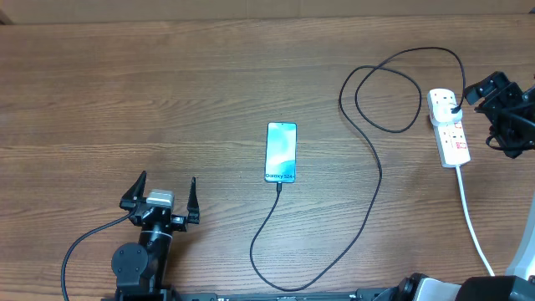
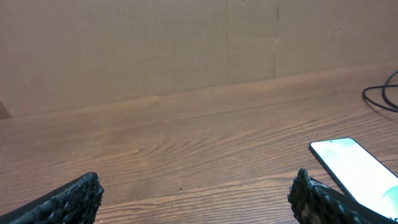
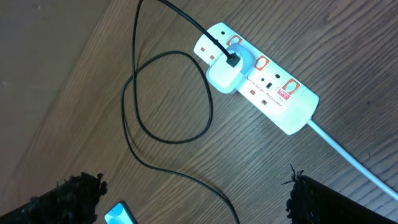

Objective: Plug charger to phone and switch on socket

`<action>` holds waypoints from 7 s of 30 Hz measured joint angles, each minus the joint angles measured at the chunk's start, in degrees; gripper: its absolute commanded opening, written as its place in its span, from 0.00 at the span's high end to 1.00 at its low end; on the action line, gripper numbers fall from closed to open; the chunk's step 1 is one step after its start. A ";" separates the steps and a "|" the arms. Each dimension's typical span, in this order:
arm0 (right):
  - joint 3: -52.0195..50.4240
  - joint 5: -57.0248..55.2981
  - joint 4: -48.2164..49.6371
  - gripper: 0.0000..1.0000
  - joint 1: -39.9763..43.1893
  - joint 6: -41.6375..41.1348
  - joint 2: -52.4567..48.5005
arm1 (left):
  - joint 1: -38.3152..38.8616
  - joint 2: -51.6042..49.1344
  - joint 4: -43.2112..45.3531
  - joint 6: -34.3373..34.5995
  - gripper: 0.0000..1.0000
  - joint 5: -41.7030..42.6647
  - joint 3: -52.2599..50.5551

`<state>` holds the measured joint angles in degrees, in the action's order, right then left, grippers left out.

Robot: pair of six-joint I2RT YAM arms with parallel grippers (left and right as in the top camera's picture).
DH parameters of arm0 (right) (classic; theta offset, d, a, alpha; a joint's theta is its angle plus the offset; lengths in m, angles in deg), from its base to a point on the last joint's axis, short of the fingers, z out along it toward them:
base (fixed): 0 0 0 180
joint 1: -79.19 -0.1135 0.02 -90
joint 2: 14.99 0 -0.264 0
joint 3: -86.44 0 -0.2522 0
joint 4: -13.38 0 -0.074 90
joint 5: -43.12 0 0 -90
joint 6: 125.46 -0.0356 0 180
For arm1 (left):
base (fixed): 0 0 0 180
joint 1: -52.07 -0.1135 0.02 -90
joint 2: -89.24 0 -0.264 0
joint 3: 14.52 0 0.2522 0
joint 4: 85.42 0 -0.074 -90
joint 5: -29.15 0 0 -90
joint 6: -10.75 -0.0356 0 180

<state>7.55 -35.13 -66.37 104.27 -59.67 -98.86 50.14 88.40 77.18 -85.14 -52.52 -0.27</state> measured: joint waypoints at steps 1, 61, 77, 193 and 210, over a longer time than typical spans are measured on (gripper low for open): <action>0.00 0.02 -0.04 0.00 0.00 -0.02 0.00 | 0.00 0.00 -0.02 0.17 0.00 -0.04 0.00; 0.00 -0.11 0.22 0.00 0.00 0.00 0.00 | 0.00 0.00 -0.24 1.44 0.00 -2.58 0.00; -13.94 -1.46 23.04 0.00 -10.12 0.09 6.23 | 0.00 0.00 -0.22 1.44 0.00 -2.60 0.00; -86.29 -9.20 61.20 0.00 -28.13 15.26 83.10 | 0.00 0.00 -0.24 1.46 0.00 -2.60 0.00; -86.29 -9.20 61.20 0.00 -28.13 15.23 83.10 | 0.00 0.00 -0.24 1.46 0.00 -2.60 0.00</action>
<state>-78.74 -44.34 -5.18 76.14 -44.44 -15.76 50.14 88.40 76.94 -83.68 -55.12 -0.27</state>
